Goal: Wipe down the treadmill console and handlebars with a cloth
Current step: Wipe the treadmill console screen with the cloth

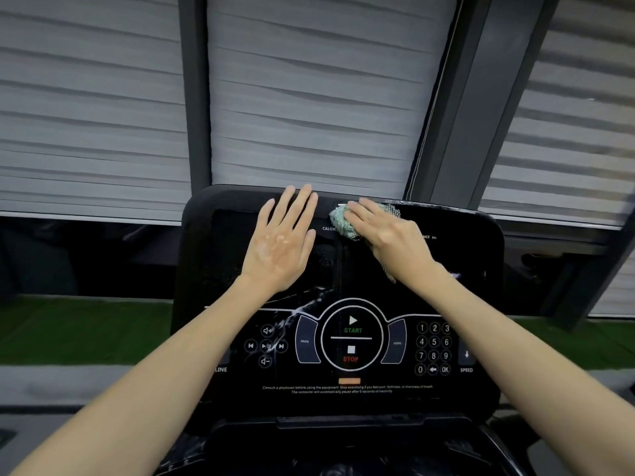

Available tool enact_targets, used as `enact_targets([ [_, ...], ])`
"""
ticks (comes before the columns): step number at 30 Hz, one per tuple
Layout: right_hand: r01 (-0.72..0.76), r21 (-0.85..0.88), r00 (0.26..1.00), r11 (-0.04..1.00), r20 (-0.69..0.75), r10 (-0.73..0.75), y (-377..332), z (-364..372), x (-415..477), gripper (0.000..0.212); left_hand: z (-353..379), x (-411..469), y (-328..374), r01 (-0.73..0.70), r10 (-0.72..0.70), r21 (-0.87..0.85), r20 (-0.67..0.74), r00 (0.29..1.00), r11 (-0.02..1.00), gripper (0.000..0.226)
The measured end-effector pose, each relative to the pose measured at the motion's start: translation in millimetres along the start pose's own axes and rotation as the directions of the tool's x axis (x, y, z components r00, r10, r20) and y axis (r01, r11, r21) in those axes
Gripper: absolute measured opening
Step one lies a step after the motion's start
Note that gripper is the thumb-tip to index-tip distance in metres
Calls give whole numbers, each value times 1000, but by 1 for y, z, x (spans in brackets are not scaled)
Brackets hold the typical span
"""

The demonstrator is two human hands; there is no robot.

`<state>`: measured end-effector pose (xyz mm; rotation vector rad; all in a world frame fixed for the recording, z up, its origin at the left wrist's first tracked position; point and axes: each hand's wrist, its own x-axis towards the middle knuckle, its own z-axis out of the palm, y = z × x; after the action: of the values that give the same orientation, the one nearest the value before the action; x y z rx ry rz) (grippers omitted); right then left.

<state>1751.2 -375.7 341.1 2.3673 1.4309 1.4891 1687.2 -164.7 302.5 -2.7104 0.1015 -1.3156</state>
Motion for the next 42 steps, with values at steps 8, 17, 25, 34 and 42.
enact_targets([
  [8, -24, 185, 999, 982, 27, 19, -96, 20, -90, 50, 3, 0, 1, 11, -11, 12, 3, 1000, 1000, 57],
  [17, 227, 364, 945, 903, 140, -294, -131, 29, -159, 34, -2, 0, -2, -19, 19, -16, 6, 1000, 1000, 57],
  [25, 82, 167, 997, 983, 0, -83, -63, 17, -44, 51, -15, -29, -54, 34, -35, 70, 13, 999, 997, 57],
  [34, -121, 107, 988, 987, -87, 130, -57, 10, 24, 62, -19, -39, -82, 44, -45, 46, 14, 999, 998, 55],
  [42, 99, 309, 984, 946, 109, -138, -156, 31, -109, 42, -18, -40, -82, 44, -44, 36, -4, 999, 998, 55],
])
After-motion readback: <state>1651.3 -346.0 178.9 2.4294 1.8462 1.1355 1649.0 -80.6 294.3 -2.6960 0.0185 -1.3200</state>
